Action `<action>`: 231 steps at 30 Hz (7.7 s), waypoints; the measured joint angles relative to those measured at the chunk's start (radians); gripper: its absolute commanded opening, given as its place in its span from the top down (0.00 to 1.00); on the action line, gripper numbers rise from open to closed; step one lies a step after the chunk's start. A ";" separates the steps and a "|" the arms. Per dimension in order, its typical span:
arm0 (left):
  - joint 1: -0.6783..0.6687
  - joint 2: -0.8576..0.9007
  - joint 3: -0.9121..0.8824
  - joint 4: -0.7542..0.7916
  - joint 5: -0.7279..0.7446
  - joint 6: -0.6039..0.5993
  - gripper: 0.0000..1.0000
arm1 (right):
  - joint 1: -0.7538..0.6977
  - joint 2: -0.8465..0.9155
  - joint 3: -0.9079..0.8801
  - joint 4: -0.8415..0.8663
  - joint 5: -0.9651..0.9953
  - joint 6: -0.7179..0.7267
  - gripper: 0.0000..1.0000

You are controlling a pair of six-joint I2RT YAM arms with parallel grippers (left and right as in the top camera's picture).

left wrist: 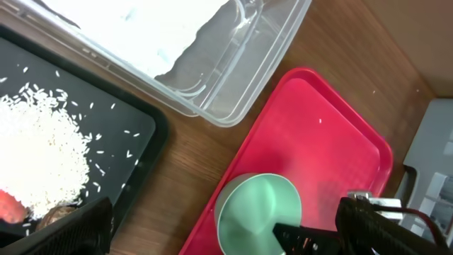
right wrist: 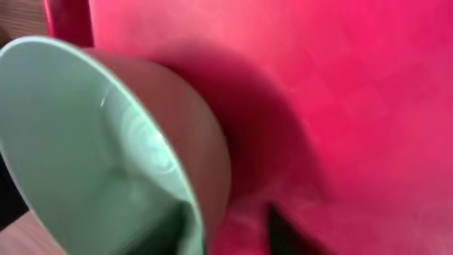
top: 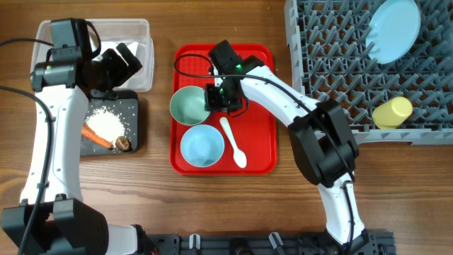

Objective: Sort waste into correct bins and load items into the dishwasher rack
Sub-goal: 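Carry the green bowl into the dish rack beside the plate, then move the right gripper back to the light-blue bowl and grasp its rim, then lift the light-blue bowl with the right gripper and carry it to the rack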

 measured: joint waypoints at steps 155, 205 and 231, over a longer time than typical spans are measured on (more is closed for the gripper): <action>0.000 0.000 0.000 -0.019 -0.014 -0.004 0.00 | 0.103 -0.309 -0.323 -0.163 0.032 -0.372 0.38; 0.000 0.000 0.000 -0.019 -0.014 -0.004 0.00 | -0.237 -0.613 0.012 -0.102 0.635 -0.323 0.96; 0.000 0.000 0.000 -0.019 -0.014 -0.004 0.00 | -0.384 -0.416 -0.028 -0.235 1.416 -0.340 0.96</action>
